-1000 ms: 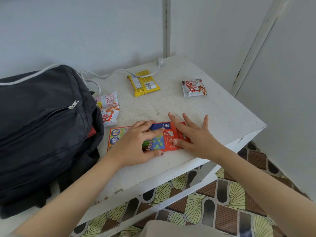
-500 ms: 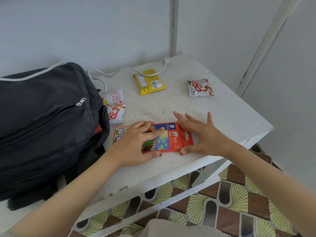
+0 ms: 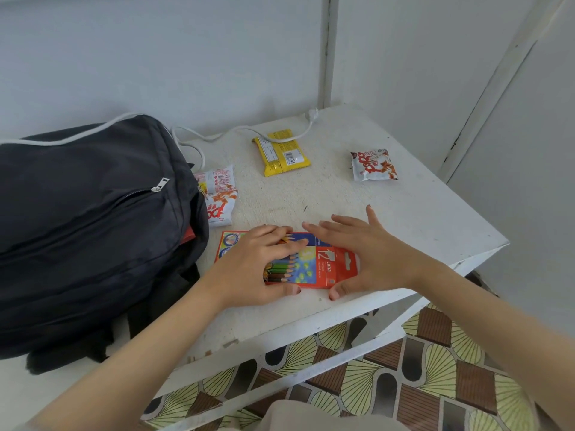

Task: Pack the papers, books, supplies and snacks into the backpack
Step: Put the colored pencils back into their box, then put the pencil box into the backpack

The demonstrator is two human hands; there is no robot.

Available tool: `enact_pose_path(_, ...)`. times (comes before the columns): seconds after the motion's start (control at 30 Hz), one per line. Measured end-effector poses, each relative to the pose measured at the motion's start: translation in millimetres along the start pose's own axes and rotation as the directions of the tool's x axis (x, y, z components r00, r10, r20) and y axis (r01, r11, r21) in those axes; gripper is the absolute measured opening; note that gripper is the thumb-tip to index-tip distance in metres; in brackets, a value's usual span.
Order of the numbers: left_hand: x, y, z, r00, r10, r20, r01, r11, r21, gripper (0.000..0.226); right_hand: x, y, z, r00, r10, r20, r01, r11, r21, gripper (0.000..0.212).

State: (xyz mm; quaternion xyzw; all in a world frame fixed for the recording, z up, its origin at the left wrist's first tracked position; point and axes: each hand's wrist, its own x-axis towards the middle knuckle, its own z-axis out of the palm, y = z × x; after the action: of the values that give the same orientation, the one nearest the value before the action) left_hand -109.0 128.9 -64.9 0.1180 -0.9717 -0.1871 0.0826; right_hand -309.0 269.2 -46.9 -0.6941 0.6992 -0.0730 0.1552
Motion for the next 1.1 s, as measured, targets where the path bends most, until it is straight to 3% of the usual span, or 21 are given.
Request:
enact_pose_path(0.1, -2.7, 3.1, -1.3, 1.000, 0.018, -0.015, -0.018, 0.999, -0.039, 0.078, -5.9, -5.5, 4.4, 0.999, -0.030, -0.044, 0.029, 1.000, -0.003, 0.096)
enact_pose_path(0.2, -7.2, 7.8, -4.0, 0.998, -0.047, -0.032, 0.043, 0.990, -0.132, 0.075, -11.9, -5.4, 11.3, 0.975, -0.084, -0.206, 0.090, 0.996, 0.019, 0.085)
enact_pose_path(0.3, -6.8, 14.1, -9.4, 0.996, -0.078, -0.034, 0.074, 0.991, -0.108, 0.080, -18.8, -3.1, 15.9, 0.929, -0.089, -0.358, 0.109, 0.993, 0.036, 0.073)
enact_pose_path(0.43, -8.8, 19.6, -28.5, 0.994, -0.083, -0.065, 0.081, 0.996, -0.033, 0.085, -28.9, -7.7, 22.9, 0.880, 0.026, -0.475, 0.058, 0.985, 0.162, 0.065)
enact_pose_path(0.57, -27.7, 19.7, -58.1, 0.965, -0.028, -0.262, 0.027, 1.000, -0.009, 0.059, -35.3, -17.3, 28.8, 0.818, 0.256, -0.515, 0.012, 0.887, 0.461, 0.060)
enact_pose_path(0.67, -52.6, 13.6, -77.0, 0.902, 0.053, -0.428, 0.011, 0.989, 0.147, 0.044, -32.2, -29.7, 27.0, 0.803, 0.343, -0.487, 0.119, 0.708, 0.696, 0.042)
enact_pose_path(0.77, -83.6, 6.8, -88.4, 0.870, 0.178, -0.460, 0.023, 0.917, 0.397, 0.037, -23.3, -43.7, 22.6, 0.799, 0.361, -0.480, 0.195, 0.600, 0.776, 0.027)
enact_pose_path(0.97, -138.4, -33.3, -97.5, 0.928, 0.093, -0.361, 0.121, 0.840, 0.529, 0.042, -1.1, -65.7, 21.6, 0.797, 0.339, -0.500, 0.223, 0.604, 0.765, 0.033)
enact_pose_path(1.1, -155.6, -50.9, -106.1, 0.866, 0.267, -0.423, 0.117, 0.714, 0.690, 0.023, 16.5, -81.0, 25.0, 0.807, 0.304, -0.506, 0.244, 0.609, 0.755, 0.035)
